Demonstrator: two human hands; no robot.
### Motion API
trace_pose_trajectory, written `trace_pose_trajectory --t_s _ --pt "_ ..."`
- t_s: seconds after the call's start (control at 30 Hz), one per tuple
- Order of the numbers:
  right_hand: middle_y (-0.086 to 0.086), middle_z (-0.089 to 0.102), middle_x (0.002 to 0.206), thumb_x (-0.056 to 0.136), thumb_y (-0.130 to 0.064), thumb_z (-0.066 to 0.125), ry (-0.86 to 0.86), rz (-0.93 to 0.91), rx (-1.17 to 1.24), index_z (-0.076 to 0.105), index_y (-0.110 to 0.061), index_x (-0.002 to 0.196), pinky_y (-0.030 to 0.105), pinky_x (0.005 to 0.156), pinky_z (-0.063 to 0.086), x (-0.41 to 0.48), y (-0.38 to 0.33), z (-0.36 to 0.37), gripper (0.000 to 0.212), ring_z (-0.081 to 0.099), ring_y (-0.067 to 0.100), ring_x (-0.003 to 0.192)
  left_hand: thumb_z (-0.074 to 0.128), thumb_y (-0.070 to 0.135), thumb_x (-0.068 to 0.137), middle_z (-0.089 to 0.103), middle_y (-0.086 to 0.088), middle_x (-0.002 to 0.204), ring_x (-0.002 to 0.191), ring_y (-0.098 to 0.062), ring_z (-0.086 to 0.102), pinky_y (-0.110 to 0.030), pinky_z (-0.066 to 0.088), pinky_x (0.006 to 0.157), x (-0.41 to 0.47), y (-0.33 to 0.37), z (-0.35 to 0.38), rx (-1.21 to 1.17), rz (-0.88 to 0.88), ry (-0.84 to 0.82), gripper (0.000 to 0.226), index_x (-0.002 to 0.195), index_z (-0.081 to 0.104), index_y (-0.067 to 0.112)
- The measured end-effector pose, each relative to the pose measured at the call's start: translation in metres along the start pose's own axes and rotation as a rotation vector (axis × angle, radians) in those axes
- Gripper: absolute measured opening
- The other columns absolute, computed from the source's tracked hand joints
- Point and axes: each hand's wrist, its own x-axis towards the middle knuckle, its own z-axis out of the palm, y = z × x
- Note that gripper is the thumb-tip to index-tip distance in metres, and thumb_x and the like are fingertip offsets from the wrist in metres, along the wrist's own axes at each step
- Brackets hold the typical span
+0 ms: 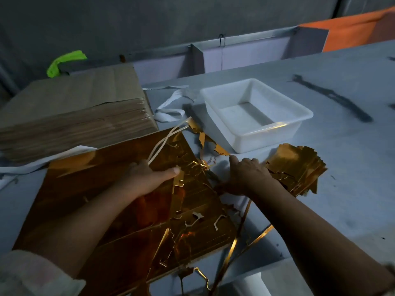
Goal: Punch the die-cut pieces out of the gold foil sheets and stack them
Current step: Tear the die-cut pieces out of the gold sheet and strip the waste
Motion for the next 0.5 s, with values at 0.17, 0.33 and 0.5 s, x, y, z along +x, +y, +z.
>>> trace_pose_trajectory --t_s 0.17,0.33,0.5 --pt "0.015 0.049 0.131 0.083 -0.048 0.073 0.048 0.020 0.059 0.039 -0.010 0.139 0.039 0.092 0.046 0.000 -0.010 -0.001 0.075 0.049 0.031 0.120 0.058 0.086 0.064 0.019 -0.012 0.161 0.145 -0.035 0.025 -0.052 0.035 0.109 -0.011 0.016 0.016 0.118 0.077 0.037 0.121 0.156 0.015 0.021" --pt "0.012 0.055 0.118 0.092 -0.022 0.063 0.035 0.031 0.100 0.051 -0.008 0.124 0.032 0.075 0.041 0.002 -0.014 -0.004 0.037 0.055 0.026 0.100 0.071 0.076 0.061 0.024 -0.010 0.159 0.143 -0.032 0.028 -0.049 0.038 0.109 -0.021 0.025 0.030 0.154 0.147 0.053 0.123 0.155 0.014 0.021" --pt "0.013 0.062 0.113 0.096 -0.015 0.055 0.053 0.015 0.083 0.058 -0.006 0.115 0.030 0.073 0.041 0.003 -0.017 -0.005 0.021 0.060 0.026 0.100 0.081 0.054 0.068 0.040 -0.008 0.148 0.134 -0.029 0.041 -0.041 0.043 0.095 -0.023 0.033 0.033 0.172 0.121 0.101 0.104 0.149 0.027 0.019"
